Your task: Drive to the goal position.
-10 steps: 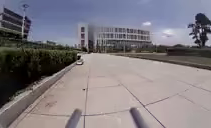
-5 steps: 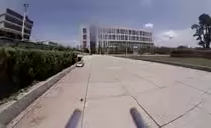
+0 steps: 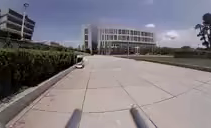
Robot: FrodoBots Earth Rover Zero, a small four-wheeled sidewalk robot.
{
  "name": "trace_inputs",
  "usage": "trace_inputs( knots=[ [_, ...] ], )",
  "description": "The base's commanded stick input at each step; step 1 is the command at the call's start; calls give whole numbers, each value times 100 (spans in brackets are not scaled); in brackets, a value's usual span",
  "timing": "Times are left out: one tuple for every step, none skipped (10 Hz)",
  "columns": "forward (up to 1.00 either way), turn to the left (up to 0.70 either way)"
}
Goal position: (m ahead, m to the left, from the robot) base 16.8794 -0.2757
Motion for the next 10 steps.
trace_inputs(
  knots=[
    [70,0],
    [70,0],
    [70,0],
    [70,0],
    [70,0],
    [70,0],
    [70,0],
    [70,-5],
    [70,-28],
    [70,-22]
  ],
)
